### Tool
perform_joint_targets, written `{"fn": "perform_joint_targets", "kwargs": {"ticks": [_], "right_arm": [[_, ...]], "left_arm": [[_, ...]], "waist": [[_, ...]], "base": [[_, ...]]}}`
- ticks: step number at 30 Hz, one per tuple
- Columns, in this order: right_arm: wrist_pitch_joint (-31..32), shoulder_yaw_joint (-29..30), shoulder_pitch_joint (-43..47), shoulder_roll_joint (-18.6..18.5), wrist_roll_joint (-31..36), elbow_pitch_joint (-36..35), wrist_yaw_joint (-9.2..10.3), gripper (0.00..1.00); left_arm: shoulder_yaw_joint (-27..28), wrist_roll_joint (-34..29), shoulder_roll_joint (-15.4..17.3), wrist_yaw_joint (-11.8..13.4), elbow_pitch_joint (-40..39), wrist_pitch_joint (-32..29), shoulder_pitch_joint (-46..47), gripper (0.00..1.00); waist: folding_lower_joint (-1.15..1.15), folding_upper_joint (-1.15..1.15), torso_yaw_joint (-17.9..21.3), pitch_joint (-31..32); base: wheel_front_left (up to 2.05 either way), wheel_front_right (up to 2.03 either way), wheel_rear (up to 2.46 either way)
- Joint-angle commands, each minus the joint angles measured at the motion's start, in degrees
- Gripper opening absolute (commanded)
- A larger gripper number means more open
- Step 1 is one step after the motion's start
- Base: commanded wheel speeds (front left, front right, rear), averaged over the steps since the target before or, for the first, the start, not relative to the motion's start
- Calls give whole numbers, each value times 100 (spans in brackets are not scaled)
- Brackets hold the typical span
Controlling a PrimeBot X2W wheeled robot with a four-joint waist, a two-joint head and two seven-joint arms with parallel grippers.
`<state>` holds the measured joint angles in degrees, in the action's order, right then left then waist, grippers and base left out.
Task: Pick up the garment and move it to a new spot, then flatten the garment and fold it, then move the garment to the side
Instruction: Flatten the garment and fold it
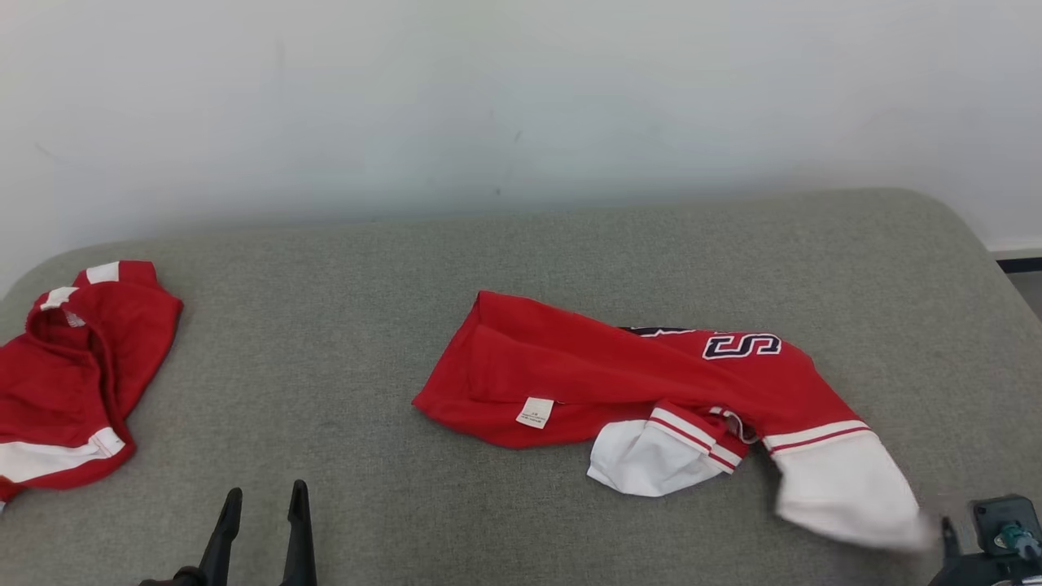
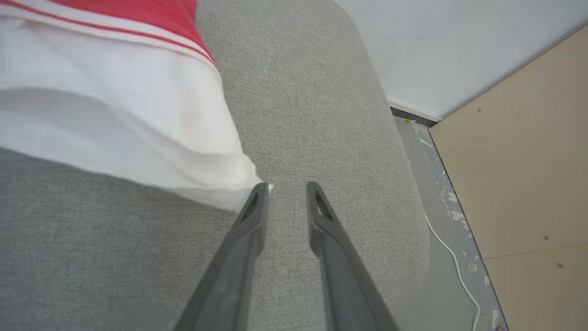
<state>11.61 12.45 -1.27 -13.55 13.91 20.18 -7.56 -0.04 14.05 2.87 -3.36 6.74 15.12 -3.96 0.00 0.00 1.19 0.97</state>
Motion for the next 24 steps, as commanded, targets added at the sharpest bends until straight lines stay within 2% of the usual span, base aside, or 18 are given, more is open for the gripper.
{"fn": "perform_joint_targets", "kwargs": {"ticks": [1,5,9,17,24], "right_arm": [[-20,20,-34,2,-77,24,15,100],[-318,143,-109,79,-367,-41,15,100],[-909,98,-164,241,-873,-320,15,100],[-1991,-783,-213,524,-1921,-734,15,100],[-2280,-1329,59,567,-1911,-917,15,100]], "left_arm": [[3,20,2,28,5,5,-26,100],[-11,25,2,29,-8,5,-100,100],[26,36,2,66,-42,5,-153,100],[63,64,1,115,-94,5,-303,100],[-10,61,1,125,-23,5,-395,100]], "waist": [[0,0,-23,29],[0,0,-61,101],[0,0,-36,162],[0,0,42,280],[0,0,-4,375]], "base": [[0,0,0],[0,0,0],[0,0,0],[0,0,0],[0,0,0]]}}
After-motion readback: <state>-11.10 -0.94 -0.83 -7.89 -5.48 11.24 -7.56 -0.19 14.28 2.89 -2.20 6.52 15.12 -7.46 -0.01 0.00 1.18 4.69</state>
